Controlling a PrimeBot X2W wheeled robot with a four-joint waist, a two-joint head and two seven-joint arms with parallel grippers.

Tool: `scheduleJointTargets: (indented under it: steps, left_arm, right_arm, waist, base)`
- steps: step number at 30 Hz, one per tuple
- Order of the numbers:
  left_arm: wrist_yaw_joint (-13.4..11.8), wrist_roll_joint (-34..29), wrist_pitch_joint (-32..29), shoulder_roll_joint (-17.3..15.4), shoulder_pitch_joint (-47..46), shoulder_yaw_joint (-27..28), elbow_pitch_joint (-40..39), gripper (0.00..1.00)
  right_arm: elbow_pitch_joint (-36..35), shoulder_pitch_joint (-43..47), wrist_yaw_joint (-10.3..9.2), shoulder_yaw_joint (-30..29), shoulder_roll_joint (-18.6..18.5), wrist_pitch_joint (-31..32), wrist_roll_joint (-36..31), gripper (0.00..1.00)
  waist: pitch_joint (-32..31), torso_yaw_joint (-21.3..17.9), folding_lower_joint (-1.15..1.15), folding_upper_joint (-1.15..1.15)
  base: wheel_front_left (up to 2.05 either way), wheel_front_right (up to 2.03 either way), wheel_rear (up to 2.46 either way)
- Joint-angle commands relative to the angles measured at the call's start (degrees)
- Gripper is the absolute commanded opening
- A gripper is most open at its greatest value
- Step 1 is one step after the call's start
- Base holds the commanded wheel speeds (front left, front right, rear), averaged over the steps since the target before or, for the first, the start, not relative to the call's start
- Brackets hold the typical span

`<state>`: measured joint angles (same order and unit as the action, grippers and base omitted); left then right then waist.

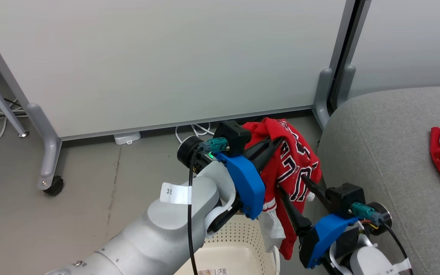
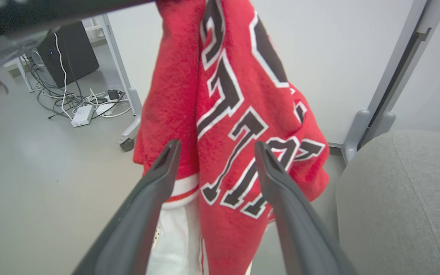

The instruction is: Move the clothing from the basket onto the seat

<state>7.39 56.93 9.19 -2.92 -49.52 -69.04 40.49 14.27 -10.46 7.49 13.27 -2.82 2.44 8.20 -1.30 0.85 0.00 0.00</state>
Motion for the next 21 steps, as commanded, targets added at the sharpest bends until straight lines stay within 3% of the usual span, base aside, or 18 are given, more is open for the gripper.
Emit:
scheduleJointTargets:
  steps: [1, 19, 21]
  left_arm:
    - [0.1, 0.1, 0.4, 0.0, -1.1, 0.0, -0.2, 0.0]
    - [-0.3, 1.3, 1.0, 0.0, -2.3, -2.4, -2.9, 0.0]
    - [-0.3, 1.5, 1.1, 0.0, -2.3, -2.7, -3.0, 0.0]
  right_arm:
    - [0.8, -0.9, 0.01, -0.5, -0.1, -0.1, -0.9, 1.0]
    - [21.7, -17.5, 0.01, 4.7, -0.1, -5.3, 3.6, 1.0]
    - [23.3, -18.4, 0.01, 5.6, -0.1, -6.0, 4.7, 0.29]
  waist:
    - [0.1, 0.1, 0.0, 0.0]
    - [1.0, 1.4, 0.0, 0.0]
    - [0.9, 1.5, 0.0, 0.0]
  base:
    - [0.0, 0.0, 0.0]
    - [0.0, 0.0, 0.0]
    - [0.0, 0.0, 0.0]
